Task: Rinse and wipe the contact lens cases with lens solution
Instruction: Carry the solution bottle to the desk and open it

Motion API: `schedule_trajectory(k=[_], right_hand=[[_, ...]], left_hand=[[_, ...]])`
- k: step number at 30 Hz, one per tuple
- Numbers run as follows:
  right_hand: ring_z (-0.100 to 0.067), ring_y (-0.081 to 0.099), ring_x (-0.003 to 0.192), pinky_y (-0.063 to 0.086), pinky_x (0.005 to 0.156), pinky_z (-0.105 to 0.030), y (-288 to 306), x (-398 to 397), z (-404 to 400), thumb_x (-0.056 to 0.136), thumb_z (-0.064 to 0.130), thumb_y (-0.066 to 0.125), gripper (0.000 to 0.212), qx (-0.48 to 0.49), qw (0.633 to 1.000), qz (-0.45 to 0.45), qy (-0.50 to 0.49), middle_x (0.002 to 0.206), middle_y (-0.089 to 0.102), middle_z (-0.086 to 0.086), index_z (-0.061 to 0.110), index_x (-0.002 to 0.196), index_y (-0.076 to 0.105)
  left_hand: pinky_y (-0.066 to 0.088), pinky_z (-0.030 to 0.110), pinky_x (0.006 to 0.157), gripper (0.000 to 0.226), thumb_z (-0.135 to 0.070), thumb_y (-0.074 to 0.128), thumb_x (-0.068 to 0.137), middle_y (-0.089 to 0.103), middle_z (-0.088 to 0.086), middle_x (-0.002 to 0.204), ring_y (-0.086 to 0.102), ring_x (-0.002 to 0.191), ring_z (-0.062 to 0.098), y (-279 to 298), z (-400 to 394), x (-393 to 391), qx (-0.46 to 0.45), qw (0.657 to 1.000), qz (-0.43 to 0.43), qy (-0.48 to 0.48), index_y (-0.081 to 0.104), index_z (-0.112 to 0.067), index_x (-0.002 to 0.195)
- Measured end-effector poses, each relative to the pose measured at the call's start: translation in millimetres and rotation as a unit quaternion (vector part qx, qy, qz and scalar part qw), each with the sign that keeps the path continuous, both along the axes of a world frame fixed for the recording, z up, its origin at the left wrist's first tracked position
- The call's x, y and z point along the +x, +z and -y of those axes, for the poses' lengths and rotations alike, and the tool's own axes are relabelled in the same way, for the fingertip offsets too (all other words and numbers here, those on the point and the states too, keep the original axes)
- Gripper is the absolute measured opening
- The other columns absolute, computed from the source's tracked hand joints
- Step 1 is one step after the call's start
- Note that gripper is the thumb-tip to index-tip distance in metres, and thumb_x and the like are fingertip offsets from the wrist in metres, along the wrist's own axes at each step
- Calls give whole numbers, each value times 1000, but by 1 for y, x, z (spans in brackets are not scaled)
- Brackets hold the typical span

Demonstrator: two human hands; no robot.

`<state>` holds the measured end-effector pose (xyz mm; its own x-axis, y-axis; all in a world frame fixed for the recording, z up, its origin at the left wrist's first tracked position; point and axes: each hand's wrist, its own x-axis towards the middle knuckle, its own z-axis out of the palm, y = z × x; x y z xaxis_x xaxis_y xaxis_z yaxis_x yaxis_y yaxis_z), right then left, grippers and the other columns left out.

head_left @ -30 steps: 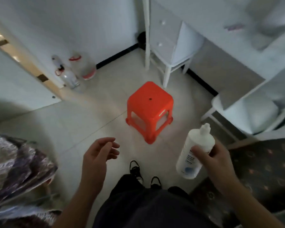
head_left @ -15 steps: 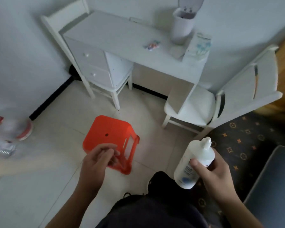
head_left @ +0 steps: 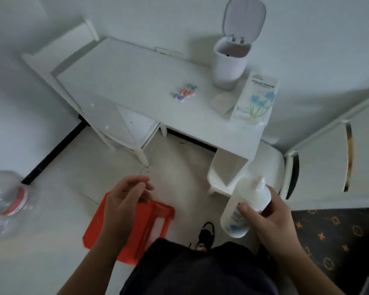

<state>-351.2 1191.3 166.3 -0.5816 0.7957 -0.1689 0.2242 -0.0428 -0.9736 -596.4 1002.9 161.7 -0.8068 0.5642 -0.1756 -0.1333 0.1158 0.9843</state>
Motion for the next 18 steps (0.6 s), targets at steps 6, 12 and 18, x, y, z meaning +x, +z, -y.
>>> schedule_trajectory(k=[6, 12, 18], right_hand=[[-8, 72, 94, 58, 67, -19, 12, -45, -79, 62, 51, 79, 46, 12, 1000, -7, 25, 104, 74, 10, 49, 106, 67], [-12, 72, 97, 59, 72, -29, 3, -91, -125, 62, 49, 80, 50, 3, 1000, -22, 15, 107, 75, 5, 44, 110, 68], [-9, 72, 95, 58, 73, -30, -6, -143, -163, 61, 50, 80, 49, 6, 998, -13, -58, 105, 75, 8, 47, 108, 68]], left_hand=[[55, 33, 69, 21, -1, 56, 95, 73, 12, 86, 65, 73, 23, 13, -66, -36, 29, 999, -32, 25, 73, -13, 97], [55, 28, 66, 25, 8, 50, 97, 72, 14, 85, 64, 71, 23, 7, -116, -89, 25, 999, -40, 24, 71, -5, 97], [54, 32, 67, 26, -2, 55, 95, 72, 13, 83, 64, 72, 24, -8, -191, -185, 33, 999, -1, -12, 76, -17, 89]])
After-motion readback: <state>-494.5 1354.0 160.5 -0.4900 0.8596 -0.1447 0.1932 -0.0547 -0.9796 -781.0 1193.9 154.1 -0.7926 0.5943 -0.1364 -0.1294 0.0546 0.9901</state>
